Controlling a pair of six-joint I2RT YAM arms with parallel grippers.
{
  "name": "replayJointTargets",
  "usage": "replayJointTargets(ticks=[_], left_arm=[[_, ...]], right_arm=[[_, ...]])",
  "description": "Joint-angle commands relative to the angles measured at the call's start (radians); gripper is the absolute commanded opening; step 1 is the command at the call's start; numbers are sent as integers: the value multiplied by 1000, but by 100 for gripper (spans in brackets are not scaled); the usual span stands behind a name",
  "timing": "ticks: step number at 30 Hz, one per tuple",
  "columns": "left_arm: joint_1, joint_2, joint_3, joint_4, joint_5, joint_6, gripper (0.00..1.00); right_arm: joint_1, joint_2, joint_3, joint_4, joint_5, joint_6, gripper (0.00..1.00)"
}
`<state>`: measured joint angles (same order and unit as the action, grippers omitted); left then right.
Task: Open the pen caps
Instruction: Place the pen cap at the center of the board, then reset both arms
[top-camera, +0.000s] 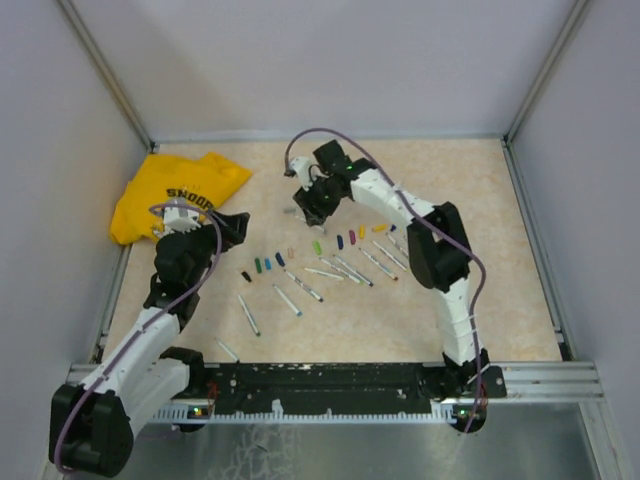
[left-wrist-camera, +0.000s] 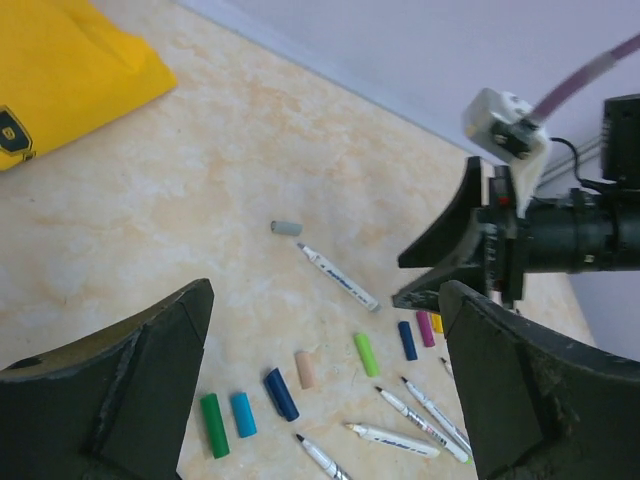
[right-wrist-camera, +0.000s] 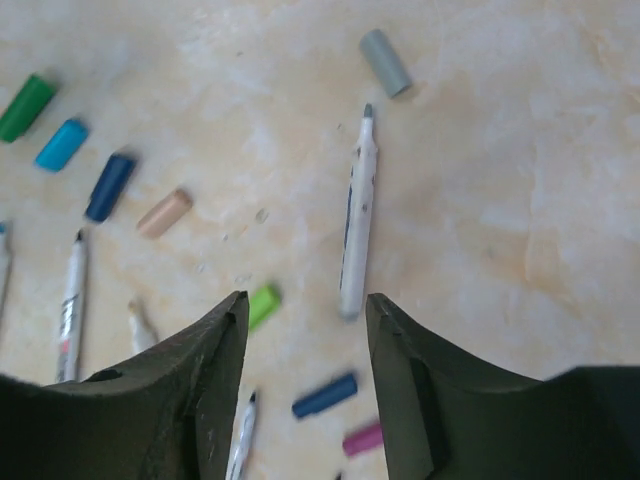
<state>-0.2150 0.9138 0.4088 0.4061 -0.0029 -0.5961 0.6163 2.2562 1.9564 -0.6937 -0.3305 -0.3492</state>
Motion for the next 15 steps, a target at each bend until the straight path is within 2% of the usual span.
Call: replayJointTargets(ticks=[1,9,15], left_arm=[[6,-125,-32,41,53,77,99],[6,-195,58,-35,243,80,100],[6,-150,184,-144,347,98,100]], right_arm=[[-58,-357,-173,107,-105,-22,54],[-212,-837,-573,268,-158,13,66],[-403,-1099,-743,347,-178,95,77]])
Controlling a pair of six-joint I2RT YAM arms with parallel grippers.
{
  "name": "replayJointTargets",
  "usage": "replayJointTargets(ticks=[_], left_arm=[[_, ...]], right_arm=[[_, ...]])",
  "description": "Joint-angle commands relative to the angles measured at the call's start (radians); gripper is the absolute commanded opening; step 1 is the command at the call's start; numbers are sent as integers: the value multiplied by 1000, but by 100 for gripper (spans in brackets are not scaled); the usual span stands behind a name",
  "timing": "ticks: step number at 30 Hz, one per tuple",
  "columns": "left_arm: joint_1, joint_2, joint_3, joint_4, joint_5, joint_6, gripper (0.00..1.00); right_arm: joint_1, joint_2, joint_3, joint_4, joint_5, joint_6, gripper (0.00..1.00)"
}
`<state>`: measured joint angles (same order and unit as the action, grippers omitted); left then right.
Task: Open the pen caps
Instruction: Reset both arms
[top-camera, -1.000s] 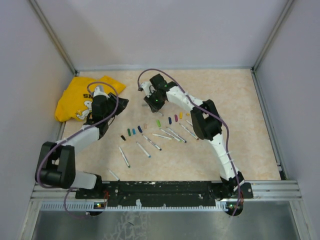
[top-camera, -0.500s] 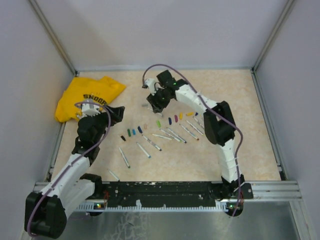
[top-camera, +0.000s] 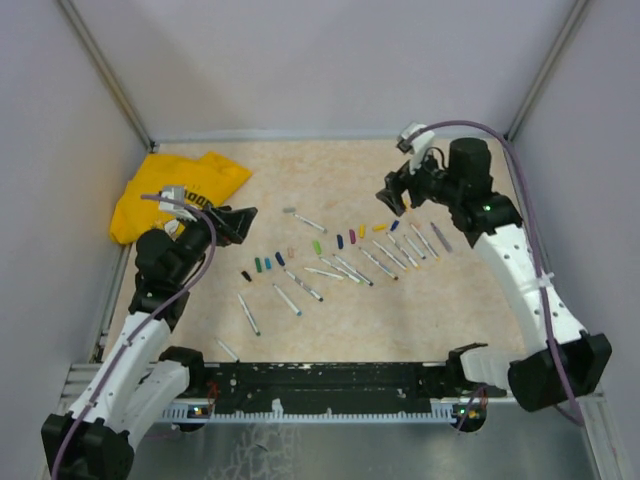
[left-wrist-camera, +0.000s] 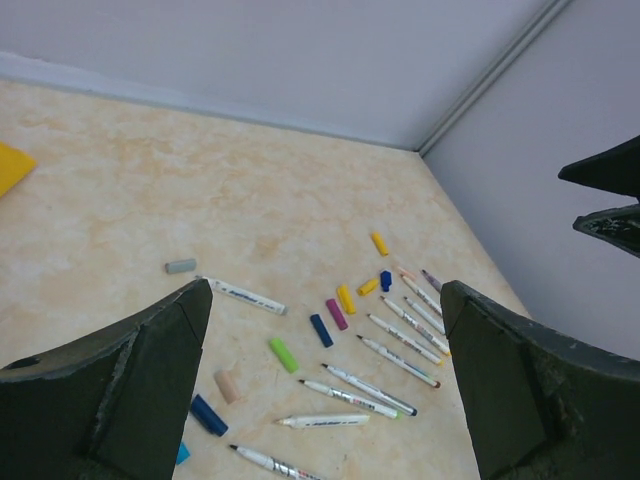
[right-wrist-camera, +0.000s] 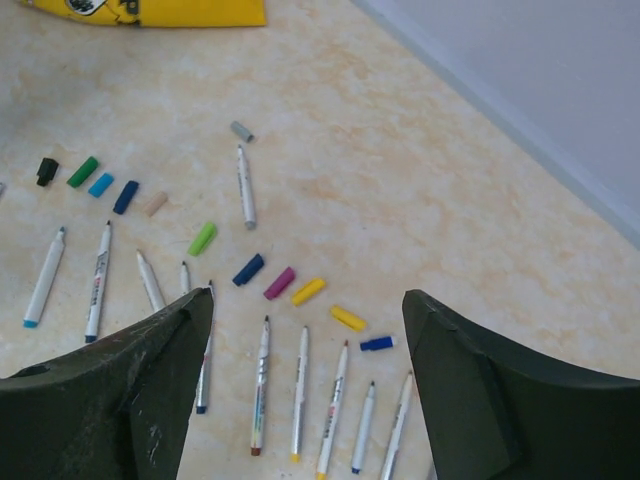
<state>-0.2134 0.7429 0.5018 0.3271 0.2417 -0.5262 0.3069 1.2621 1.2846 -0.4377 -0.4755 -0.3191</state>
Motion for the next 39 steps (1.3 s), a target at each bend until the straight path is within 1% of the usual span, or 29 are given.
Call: replayJointTargets(ticks=[1,4,7,9,13,16,18,21,24,31,39], left_arm=[[6,28,110,-77,118,32,100],[5,43,169,-128,152,48,100],[5,58,239,-212,159,91,100],[5,74,303,-279,148,116,100],[5,106,380,-345,185,146,100],[5,124,455,-430,194,186,100],[4,132,506,-486,196,221,100],[5,138,563,-543,192,265,100],[5,142,606,-596,189,304,100],[5,130,630,-632,212,332,100],[5,115,608,-617,270,345,100]], right_arm=[[-131,-137,-86,95,-35,79,79],[-171,-224,-114,91,6,111,80],[-171,-260,-93,53,111,135,80],[-171,-271,-76,26,137,137,80],[-172,-290,-34,-19,137,127,80],[-170,-301,3,-49,114,137,80],[-170,-308,24,-64,105,166,80],[-171,-322,45,-67,147,248,81],[-172,-341,52,-80,165,272,81],[-170,-370,53,-91,188,315,81],[-171,-386,48,-105,238,286,82]])
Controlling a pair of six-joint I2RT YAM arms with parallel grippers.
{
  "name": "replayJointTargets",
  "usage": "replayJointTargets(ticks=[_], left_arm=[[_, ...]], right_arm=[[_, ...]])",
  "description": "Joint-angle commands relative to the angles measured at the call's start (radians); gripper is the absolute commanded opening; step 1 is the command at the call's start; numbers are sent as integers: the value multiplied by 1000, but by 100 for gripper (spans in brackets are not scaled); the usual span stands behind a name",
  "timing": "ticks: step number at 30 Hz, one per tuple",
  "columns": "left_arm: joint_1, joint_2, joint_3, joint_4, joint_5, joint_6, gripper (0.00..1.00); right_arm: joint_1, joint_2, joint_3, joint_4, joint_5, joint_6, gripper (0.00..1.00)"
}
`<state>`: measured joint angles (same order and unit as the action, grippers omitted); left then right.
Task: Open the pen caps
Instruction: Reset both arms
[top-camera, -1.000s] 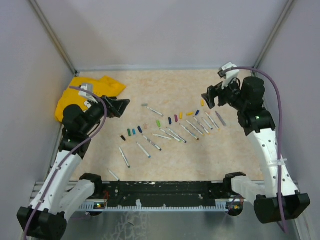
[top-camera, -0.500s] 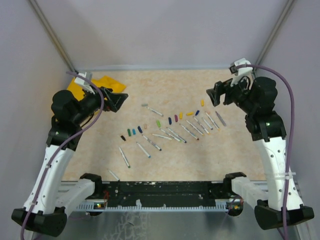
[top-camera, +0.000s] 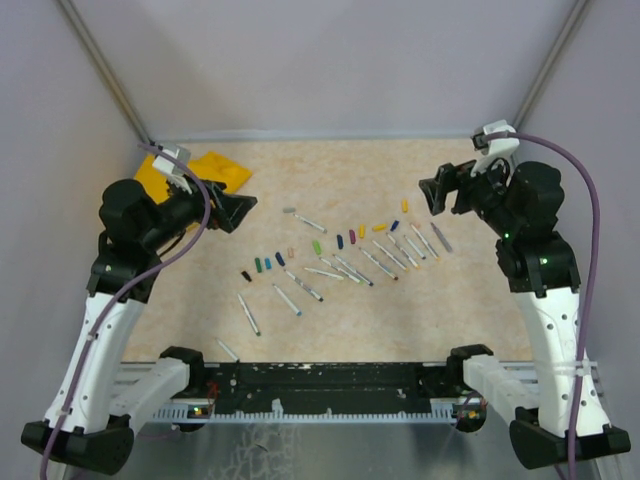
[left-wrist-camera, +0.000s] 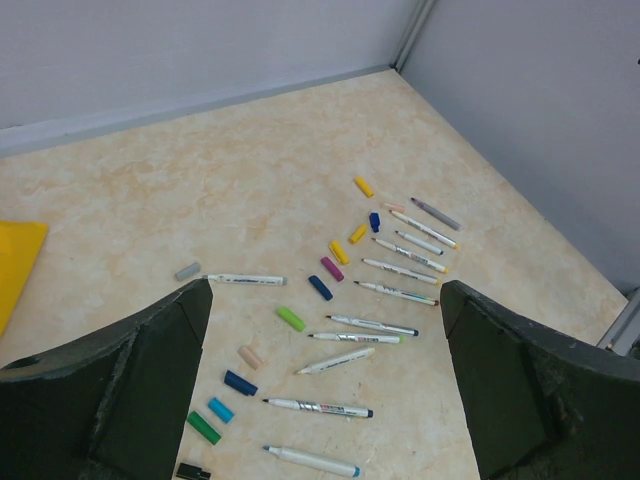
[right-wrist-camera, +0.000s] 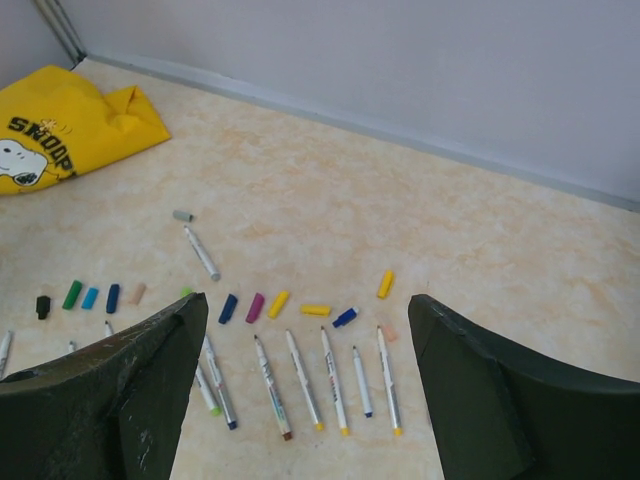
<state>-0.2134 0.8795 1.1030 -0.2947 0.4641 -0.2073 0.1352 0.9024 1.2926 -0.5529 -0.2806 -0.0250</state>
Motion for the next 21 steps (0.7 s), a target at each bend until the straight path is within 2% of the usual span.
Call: replayJointTargets(ticks=[1,21], left_arm=[[5,-21,9,5,56,25,100],[5,-22,-21,51,125,13,100]], right_arm=[[1,-31,34,14,47,-10,82],[1,-81,24,8,112,-91,82]])
